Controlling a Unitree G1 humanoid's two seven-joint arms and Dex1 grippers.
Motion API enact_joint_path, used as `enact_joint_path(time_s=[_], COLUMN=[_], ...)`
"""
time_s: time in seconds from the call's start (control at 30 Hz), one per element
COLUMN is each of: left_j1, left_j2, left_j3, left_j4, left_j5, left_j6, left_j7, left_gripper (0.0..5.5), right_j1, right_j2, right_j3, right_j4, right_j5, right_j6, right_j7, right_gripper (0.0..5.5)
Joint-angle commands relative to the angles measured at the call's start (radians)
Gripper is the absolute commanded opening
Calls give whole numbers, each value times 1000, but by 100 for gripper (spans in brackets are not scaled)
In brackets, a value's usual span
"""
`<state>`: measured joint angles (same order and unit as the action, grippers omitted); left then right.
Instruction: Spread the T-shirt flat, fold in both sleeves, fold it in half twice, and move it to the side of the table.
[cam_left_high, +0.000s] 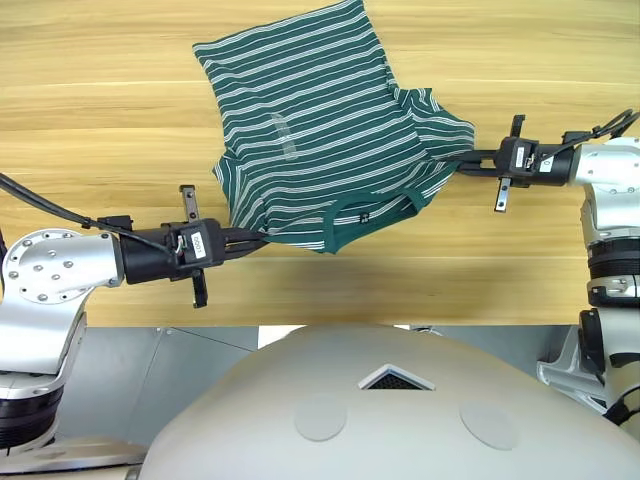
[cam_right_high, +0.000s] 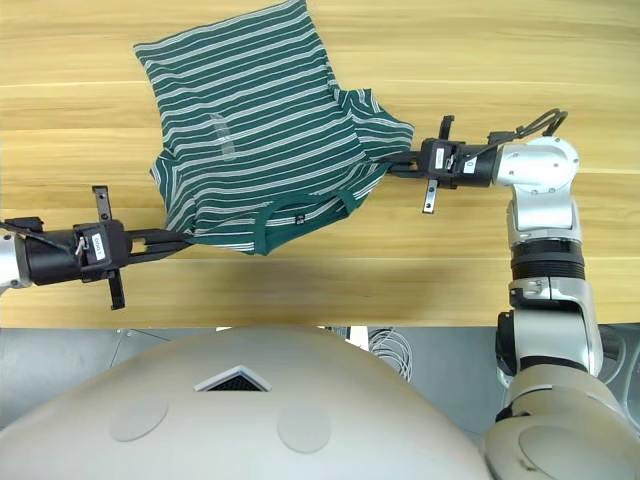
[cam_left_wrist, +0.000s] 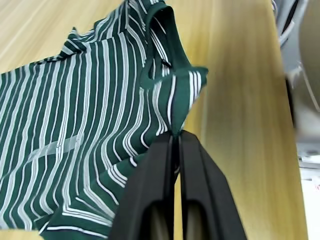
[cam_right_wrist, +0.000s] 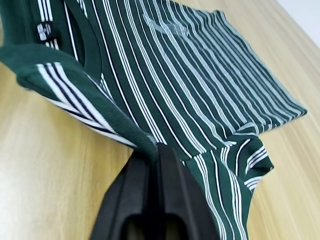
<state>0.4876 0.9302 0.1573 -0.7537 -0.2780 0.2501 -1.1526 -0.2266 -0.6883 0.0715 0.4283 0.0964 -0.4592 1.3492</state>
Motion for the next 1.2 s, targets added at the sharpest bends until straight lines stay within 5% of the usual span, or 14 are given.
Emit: enact_joint_path(time_s=[0.03, 0.33, 0.47, 0.53, 0.7, 1.0, 1.2], left_j1=[38, 205, 188, 70, 23, 340, 441], left_j2=[59, 148, 146, 77, -244, -506, -385], left_j3=[-36, -26, 67, 134, 166, 30, 263], left_j4=[51, 61, 54, 61, 156, 52, 5], left_j5=[96, 111, 18, -138, -347, -311, -676], left_j6=[-103, -248, -265, -219, -68, 155, 376], left_j7=[-34, -175, -193, -106, 286, 660, 612], left_gripper=[21, 176, 244, 285, 289, 291, 291], right_j1=[17, -85, -157, -222, -311, -342, -400], right_j2=[-58, -126, -80, -11, 148, 326, 429], right_j3=[19, 32, -11, -49, 2, 246, 317], right_j4=[42, 332, 332, 292, 177, -1, 249], right_j5=[13, 5, 89, 161, 81, -115, -176], right_j6=[-11, -85, -64, -1, 105, 438, 416], right_j7=[59, 201, 212, 166, -90, -261, -274], right_gripper=[78, 253, 274, 274, 274, 115, 14])
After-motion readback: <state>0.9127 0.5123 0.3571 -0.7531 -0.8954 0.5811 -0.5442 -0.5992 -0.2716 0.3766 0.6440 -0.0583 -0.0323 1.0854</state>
